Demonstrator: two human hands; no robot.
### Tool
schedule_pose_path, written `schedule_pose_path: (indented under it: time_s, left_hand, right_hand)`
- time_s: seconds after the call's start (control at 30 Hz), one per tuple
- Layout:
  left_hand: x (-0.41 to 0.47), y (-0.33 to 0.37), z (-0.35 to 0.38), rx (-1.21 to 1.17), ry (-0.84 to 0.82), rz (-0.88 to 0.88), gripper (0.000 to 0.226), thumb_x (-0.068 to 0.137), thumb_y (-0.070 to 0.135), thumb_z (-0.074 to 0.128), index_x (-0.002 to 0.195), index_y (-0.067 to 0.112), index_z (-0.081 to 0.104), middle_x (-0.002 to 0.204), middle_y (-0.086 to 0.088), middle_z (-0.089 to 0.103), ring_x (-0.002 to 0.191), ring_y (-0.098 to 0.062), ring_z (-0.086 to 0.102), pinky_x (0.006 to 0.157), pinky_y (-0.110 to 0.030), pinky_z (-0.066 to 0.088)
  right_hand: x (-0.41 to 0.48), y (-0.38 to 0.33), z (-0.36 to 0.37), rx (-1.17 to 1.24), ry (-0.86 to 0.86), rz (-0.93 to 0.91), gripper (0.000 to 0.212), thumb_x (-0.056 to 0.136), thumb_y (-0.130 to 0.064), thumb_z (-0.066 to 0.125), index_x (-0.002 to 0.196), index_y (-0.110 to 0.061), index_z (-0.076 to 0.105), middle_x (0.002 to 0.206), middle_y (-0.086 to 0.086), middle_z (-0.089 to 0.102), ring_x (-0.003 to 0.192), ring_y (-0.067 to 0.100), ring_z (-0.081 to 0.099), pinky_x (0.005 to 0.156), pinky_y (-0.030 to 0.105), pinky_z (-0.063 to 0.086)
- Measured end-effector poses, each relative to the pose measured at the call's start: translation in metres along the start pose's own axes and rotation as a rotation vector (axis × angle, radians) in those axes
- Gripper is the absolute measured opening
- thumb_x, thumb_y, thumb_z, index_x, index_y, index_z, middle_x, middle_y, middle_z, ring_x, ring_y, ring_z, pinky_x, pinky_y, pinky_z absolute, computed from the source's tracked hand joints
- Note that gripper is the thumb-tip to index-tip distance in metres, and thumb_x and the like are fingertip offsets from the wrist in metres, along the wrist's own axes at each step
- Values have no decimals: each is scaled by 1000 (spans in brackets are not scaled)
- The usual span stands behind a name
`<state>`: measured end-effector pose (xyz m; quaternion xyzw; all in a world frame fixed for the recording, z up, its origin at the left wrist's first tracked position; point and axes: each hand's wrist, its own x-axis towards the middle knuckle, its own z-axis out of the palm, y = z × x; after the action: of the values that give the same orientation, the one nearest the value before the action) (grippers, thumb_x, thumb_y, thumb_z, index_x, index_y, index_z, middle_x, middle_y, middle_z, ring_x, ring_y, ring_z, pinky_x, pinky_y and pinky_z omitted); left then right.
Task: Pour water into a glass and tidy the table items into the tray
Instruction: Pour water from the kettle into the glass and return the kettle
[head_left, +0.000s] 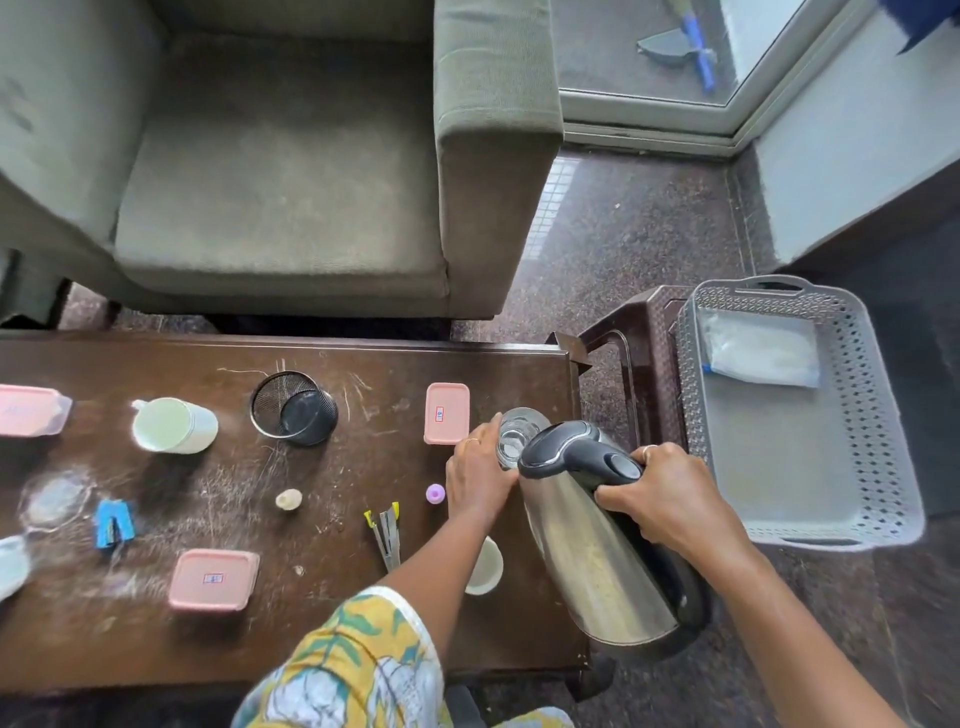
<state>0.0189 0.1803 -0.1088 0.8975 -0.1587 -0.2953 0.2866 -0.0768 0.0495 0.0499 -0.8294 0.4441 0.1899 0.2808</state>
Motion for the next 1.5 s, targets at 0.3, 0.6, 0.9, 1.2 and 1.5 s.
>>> schedule_pose_path:
  time_s: [0.3, 0.6, 0.9, 1.2, 1.5]
  left_hand:
    - [3, 0, 1, 38, 16, -8, 73, 75, 38, 71, 139, 26, 37, 136, 1, 51, 123, -22, 47, 100, -39, 39]
    - [4, 2, 0, 66, 16, -26, 76, 73, 40, 73, 139, 27, 37, 136, 2, 52, 122, -22, 48, 99, -39, 39]
    - [2, 3, 1, 71, 38, -15, 74, 73, 38, 73, 137, 27, 37, 133, 3, 54, 119, -22, 48, 98, -39, 39]
    - [1, 4, 4, 72, 69, -17, 70, 73, 39, 74, 134, 27, 40, 131, 2, 56, 120, -22, 49, 98, -40, 38]
    - [-1, 4, 5, 83, 82, -28, 69, 75, 40, 72, 133, 25, 39, 131, 0, 54, 122, -22, 48, 102, -40, 34]
  right_hand:
    - [-4, 2, -5, 36, -35, 42, 19, 59, -27, 68, 67, -11, 60, 60, 9, 61, 53, 29, 62, 53, 40, 57]
    - [-6, 3, -10, 49, -31, 65, 17, 59, -27, 67, 66, -13, 60, 61, 8, 63, 54, 26, 63, 53, 40, 59]
    - [-7, 2, -17, 65, -42, 76, 14, 60, -25, 67, 66, -14, 59, 55, 5, 60, 37, 18, 54, 42, 30, 52]
    - [-7, 3, -17, 26, -49, 82, 18, 56, -30, 65, 65, -15, 59, 52, 3, 60, 38, 17, 56, 45, 30, 52]
    - [-8, 2, -19, 49, -67, 84, 15, 59, -27, 66, 68, -16, 60, 53, 3, 60, 32, 12, 52, 36, 19, 42]
